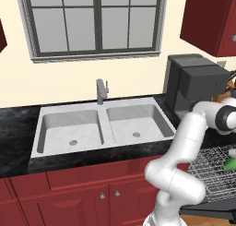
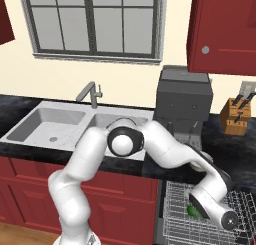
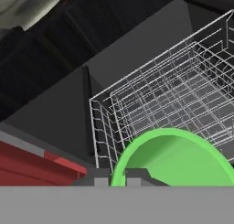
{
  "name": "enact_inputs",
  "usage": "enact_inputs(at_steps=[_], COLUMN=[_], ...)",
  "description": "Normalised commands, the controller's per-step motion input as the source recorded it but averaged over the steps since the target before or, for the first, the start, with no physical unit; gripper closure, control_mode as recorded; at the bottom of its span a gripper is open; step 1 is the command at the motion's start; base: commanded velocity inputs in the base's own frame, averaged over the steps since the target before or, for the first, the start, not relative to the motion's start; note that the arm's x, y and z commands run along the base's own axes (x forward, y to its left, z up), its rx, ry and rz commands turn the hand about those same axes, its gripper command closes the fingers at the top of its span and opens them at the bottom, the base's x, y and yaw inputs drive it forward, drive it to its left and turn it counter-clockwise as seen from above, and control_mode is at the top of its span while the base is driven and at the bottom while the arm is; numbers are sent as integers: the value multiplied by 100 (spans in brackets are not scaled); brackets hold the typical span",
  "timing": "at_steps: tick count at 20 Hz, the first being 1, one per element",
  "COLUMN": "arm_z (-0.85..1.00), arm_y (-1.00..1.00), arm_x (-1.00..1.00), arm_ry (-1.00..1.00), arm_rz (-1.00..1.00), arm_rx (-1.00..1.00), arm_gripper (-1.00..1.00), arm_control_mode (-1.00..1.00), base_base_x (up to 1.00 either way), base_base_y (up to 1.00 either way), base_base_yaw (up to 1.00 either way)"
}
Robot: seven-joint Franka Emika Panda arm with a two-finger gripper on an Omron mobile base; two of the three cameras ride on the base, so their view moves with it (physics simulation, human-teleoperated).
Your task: Pick up the cup and bowl from the counter, place them in the dishwasher, and close the dishwasher door.
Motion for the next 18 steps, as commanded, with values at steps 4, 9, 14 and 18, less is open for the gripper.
enact_inputs(at_steps=[4,9,14,18], arm_z=[-35,-40,-31,-29], arm_y=[0,0,0,0], arm_x=[0,0,0,0], arm_ry=[0,0,0,0], arm_rz=[0,0,0,0], arm_rx=[0,-1,-4,-3], arm_gripper=[100,100,100,100], arm_control_mode=[-100,-100,-100,-100], base_base_x=[0,0,0,0], base_base_y=[0,0,0,0], base_base_yaw=[0,0,0,0])
